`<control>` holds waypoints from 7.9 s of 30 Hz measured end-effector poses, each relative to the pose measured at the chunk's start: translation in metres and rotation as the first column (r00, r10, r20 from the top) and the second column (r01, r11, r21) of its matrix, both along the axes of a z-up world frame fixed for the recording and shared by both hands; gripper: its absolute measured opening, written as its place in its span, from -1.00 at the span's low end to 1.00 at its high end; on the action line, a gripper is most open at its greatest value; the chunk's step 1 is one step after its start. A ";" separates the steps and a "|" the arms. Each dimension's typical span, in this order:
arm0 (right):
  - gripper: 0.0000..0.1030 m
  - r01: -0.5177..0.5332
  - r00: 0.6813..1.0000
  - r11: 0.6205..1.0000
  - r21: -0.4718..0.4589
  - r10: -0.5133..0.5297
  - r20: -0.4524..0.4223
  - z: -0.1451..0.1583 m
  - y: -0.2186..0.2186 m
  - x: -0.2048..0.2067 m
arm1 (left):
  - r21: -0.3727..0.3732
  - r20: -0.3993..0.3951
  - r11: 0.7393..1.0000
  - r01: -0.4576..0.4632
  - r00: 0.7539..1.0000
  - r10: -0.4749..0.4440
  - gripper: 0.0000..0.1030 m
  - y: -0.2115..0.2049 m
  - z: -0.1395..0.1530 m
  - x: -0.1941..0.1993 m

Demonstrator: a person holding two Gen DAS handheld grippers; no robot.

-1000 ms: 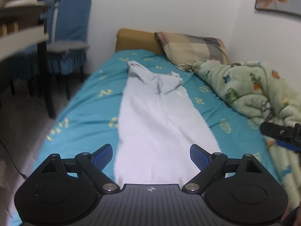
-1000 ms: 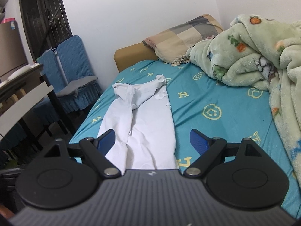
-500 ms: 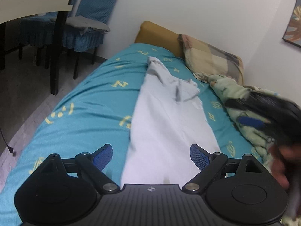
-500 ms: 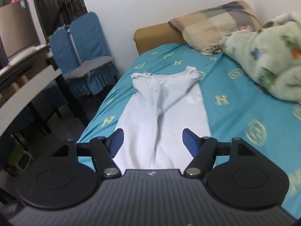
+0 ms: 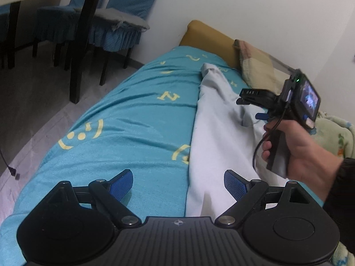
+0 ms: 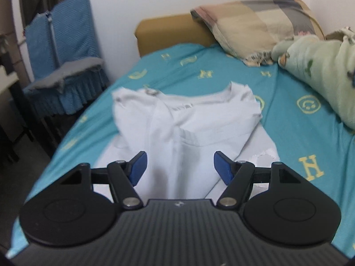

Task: Fold clothes

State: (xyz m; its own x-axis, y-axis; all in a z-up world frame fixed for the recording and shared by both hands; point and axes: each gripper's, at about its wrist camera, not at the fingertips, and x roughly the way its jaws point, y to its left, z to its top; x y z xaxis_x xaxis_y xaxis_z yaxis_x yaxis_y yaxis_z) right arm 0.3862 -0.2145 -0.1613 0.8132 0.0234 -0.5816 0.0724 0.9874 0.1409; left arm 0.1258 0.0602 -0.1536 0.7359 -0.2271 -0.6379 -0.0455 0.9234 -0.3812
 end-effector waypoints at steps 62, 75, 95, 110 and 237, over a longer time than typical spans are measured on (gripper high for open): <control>-0.83 0.373 0.913 0.776 0.509 -0.210 -0.349 0.058 -0.087 -0.404 | -0.396 -0.284 0.918 -0.024 0.954 -0.097 -0.96 0.011 0.029 -0.093; -0.85 0.211 0.974 0.770 0.602 -0.216 -0.065 0.165 -0.126 -0.452 | -0.543 -0.090 0.839 0.038 0.991 -0.103 -0.98 0.018 0.149 -0.146; -0.84 0.145 0.987 0.840 0.522 -0.162 -0.013 0.126 -0.133 -0.394 | -0.416 -0.033 0.909 0.024 0.999 -0.041 -0.98 0.009 0.132 -0.105; -0.83 0.027 0.975 0.973 0.230 -0.077 0.210 0.071 -0.114 -0.223 | -0.012 0.280 0.992 0.122 0.953 -0.114 -0.97 -0.049 0.091 0.049; -0.88 0.091 0.926 0.775 0.625 -0.298 0.234 0.100 -0.082 -0.462 | -0.564 0.205 0.826 0.018 0.971 0.119 -0.93 -0.002 0.087 -0.152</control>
